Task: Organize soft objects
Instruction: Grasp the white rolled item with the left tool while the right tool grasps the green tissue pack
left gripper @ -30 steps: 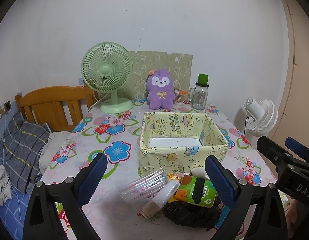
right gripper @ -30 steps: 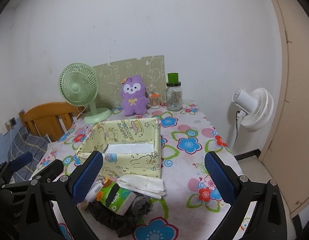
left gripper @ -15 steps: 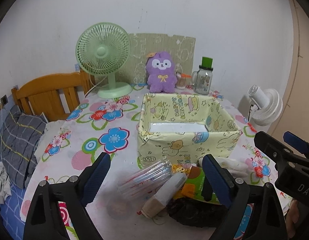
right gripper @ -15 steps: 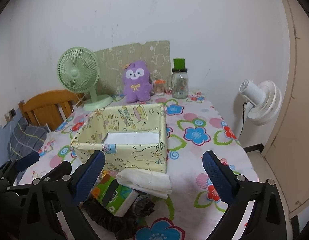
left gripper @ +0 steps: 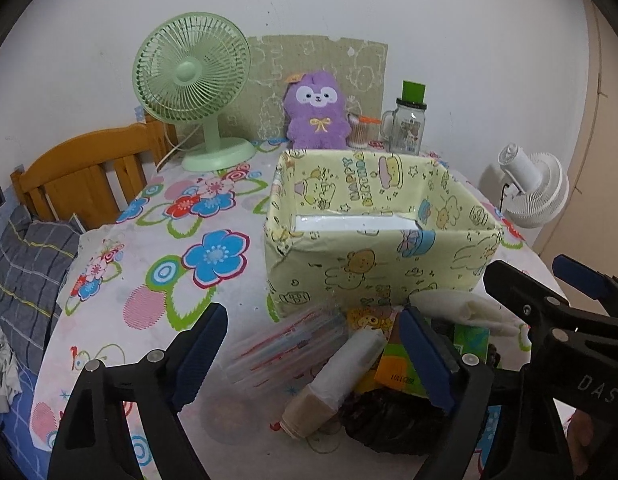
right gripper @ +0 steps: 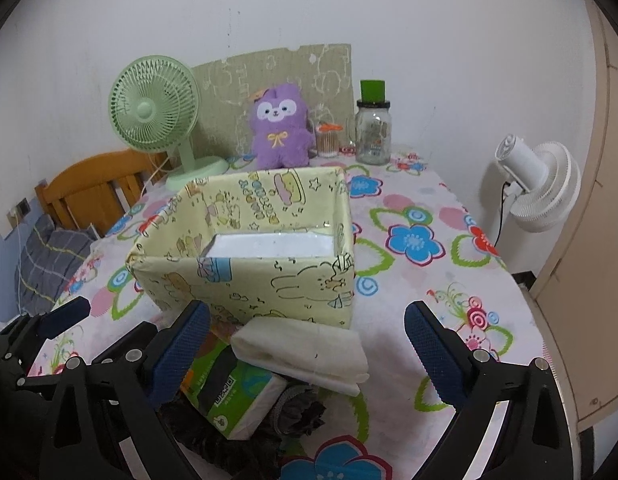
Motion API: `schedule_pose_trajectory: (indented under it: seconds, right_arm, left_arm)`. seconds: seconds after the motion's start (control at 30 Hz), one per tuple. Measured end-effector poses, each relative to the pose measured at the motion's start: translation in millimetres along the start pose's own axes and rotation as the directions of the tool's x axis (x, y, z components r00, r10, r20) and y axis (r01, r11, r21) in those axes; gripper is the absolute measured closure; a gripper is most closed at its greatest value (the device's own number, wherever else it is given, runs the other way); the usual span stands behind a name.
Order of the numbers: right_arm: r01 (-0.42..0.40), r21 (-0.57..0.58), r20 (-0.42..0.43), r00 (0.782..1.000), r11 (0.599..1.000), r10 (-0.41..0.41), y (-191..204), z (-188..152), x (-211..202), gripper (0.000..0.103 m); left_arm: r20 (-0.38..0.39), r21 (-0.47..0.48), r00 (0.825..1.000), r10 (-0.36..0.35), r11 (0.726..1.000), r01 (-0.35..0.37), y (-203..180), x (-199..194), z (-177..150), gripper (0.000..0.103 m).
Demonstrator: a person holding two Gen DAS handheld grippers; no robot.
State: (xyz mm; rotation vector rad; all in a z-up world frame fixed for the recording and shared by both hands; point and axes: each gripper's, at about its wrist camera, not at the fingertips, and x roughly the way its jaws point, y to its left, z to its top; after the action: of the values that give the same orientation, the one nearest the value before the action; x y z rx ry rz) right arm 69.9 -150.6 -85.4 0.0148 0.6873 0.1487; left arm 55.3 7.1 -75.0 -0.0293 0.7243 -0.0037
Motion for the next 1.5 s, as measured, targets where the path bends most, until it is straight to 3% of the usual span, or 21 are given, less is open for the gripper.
schedule_pose_trajectory:
  seconds: [0.47, 0.57, 0.87, 1.07, 1.33, 1.5]
  right_arm:
    - [-0.035, -0.015, -0.051, 0.998, 0.999, 0.034, 9.8, -14.5, 12.2, 0.007]
    - [-0.04, -0.019, -0.059, 0.998, 0.999, 0.039, 13.0, -17.7, 12.2, 0.008]
    - [-0.046, -0.034, -0.099, 0.994, 0.998, 0.043, 23.9, -30.9, 12.7, 0.012]
    - [-0.057, -0.027, -0.124, 0.991, 0.998, 0.053, 30.2, -38.0, 15.4, 0.02]
    - [-0.052, -0.037, -0.137, 0.989, 0.998, 0.047, 39.7, -40.4, 19.4, 0.029]
    - [-0.052, -0.043, -0.135, 0.99, 0.998, 0.046, 42.6, -40.9, 17.7, 0.034]
  left_arm:
    - [-0.076, 0.043, 0.997, -0.019, 0.999, 0.022, -4.2, 17.0, -18.6, 0.024]
    - [-0.086, 0.048, 0.996, -0.022, 0.998, 0.026, -3.8, 17.9, -21.1, 0.032]
    - [-0.104, 0.038, 0.993, -0.059, 0.997, 0.063, -1.5, 18.1, -28.7, 0.041]
    - [-0.117, 0.039, 0.99, -0.081, 0.995, 0.086, -1.3, 20.1, -32.8, 0.058]
    - [-0.127, 0.025, 0.986, -0.103, 0.994, 0.107, 4.4, 23.9, -34.6, 0.064]
    - [-0.121, 0.027, 0.985, -0.125, 0.991, 0.129, 2.6, 22.2, -36.4, 0.076]
